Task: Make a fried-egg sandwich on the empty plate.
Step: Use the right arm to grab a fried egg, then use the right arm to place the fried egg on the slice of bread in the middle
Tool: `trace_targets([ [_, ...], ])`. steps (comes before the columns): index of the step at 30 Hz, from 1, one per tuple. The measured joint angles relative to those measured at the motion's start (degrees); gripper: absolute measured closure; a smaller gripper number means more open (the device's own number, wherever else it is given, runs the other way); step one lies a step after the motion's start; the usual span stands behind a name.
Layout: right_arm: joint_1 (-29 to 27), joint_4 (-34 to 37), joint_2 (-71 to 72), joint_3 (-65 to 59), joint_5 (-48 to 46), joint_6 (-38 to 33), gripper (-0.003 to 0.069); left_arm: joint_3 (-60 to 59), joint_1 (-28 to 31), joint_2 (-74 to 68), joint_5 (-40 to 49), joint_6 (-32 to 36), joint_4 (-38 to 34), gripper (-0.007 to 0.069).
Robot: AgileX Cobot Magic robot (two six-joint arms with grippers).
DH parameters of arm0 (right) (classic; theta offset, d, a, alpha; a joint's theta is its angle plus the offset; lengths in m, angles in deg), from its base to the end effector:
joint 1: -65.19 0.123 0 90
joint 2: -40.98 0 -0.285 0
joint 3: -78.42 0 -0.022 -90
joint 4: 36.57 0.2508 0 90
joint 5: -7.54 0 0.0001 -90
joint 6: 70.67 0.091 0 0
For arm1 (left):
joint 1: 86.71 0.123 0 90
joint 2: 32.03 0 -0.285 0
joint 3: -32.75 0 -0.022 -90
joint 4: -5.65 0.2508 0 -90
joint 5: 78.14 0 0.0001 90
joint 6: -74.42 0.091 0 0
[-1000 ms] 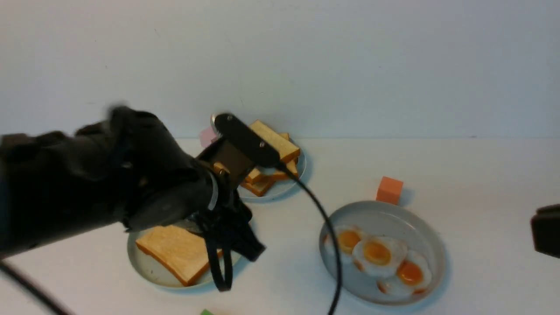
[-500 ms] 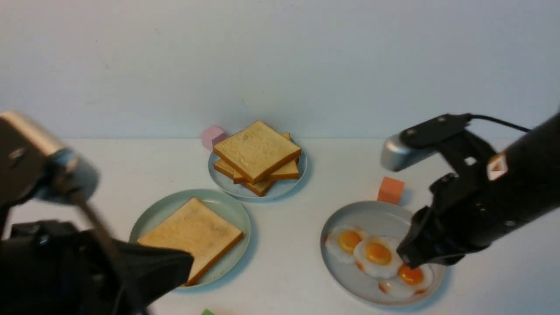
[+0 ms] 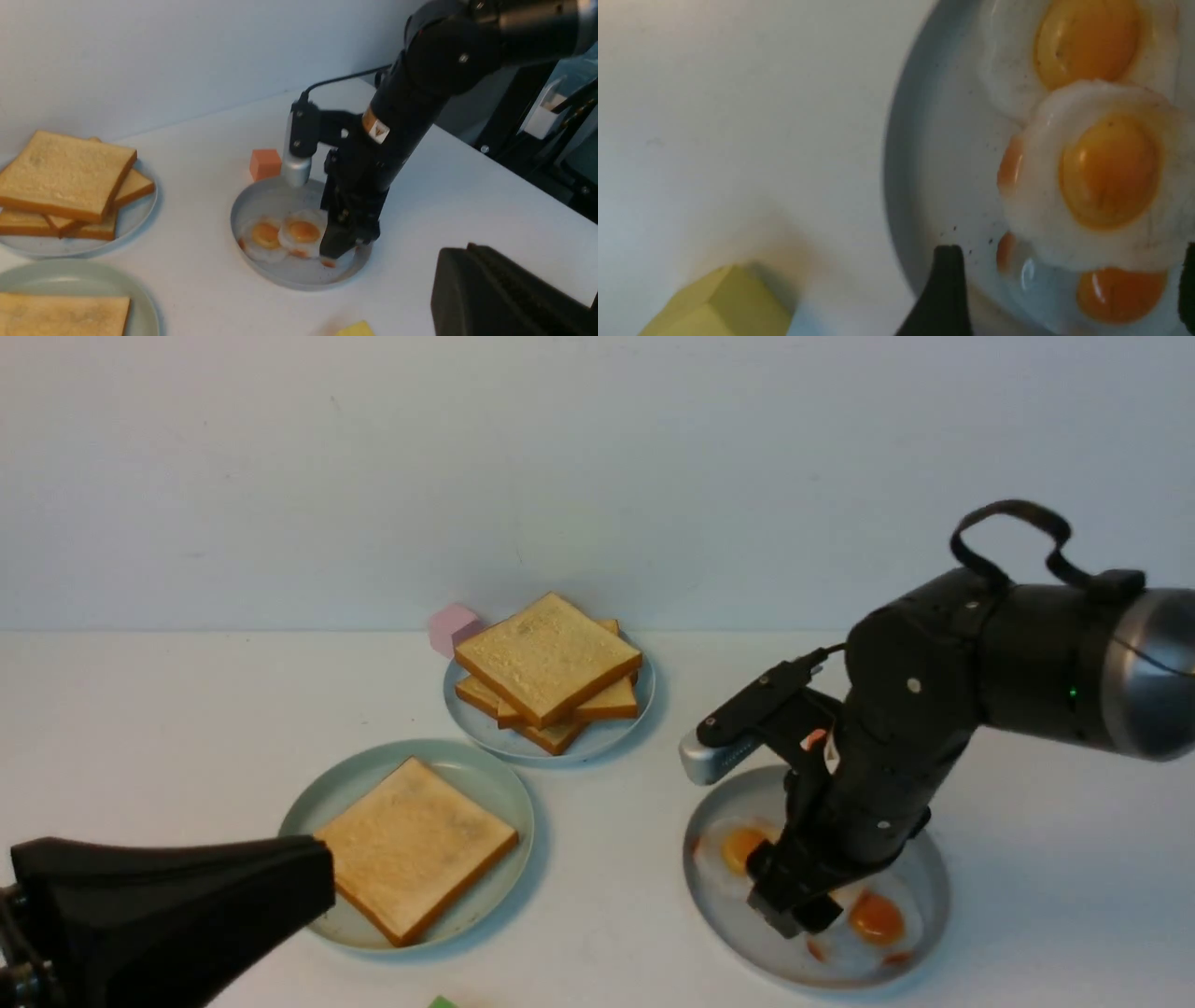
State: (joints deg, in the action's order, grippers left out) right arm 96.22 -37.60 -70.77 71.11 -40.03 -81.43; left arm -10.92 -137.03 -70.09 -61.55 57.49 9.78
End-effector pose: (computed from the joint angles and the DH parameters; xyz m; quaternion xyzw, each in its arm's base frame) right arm 0.3061 0.1827 0.1966 -0.3591 0.9260 0.0133 0.1159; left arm 0.0721 -0.0840 0.3433 0.2358 0.7186 -0.3366 0.5610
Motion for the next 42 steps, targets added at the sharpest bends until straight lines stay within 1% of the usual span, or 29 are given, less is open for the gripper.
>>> trace_targets([
  [2,0.1,-1.0,-1.6,0.0,2.1,0.0,-0.0014,0.0,0.0,0.0,-0.9,0.0,0.0,0.0638],
  [4,0.2,-1.9,-2.8,0.0,4.0,0.0,-0.0014,0.0,0.0,0.0,-1.2,0.0,0.0,0.0638],
  [9,0.3,-5.2,-5.8,0.0,7.2,0.0,0.0008,0.0,0.0,0.0,-1.5,0.0,0.0,0.0638],
  [17,0.3,-7.2,-7.5,0.6,7.6,0.0,0.0034,0.0,0.0,0.0,-1.5,0.0,0.0,0.0638],
  [22,0.4,-8.4,-7.6,0.6,7.7,0.0,0.0111,0.0,0.0,0.0,-1.5,0.0,0.0,0.0638],
  [23,0.4,-8.7,-7.6,0.6,7.7,0.0,0.0146,0.0,0.0,0.0,-1.5,0.0,0.0,0.0638],
  [24,0.4,-8.8,-7.6,0.6,7.7,0.0,0.0167,0.0,0.0,0.0,-1.5,0.0,0.0,0.0638],
  [26,0.4,-9.0,-7.6,0.8,7.5,-0.1,0.0169,0.0,0.0,0.0,-1.4,0.0,0.0,0.0638],
  [29,0.4,-9.0,-7.7,1.4,6.1,-0.1,0.0169,0.0,0.0,0.0,-1.4,0.0,0.0,0.0638],
  [37,0.4,-9.1,-8.6,6.8,-3.5,-0.1,0.0169,0.0,0.0,0.0,-1.3,0.0,0.0,0.0638],
  [42,0.4,-8.8,-8.6,9.9,-7.0,-0.1,0.017,0.0,0.0,0.0,-1.2,0.0,0.0,0.0638],
])
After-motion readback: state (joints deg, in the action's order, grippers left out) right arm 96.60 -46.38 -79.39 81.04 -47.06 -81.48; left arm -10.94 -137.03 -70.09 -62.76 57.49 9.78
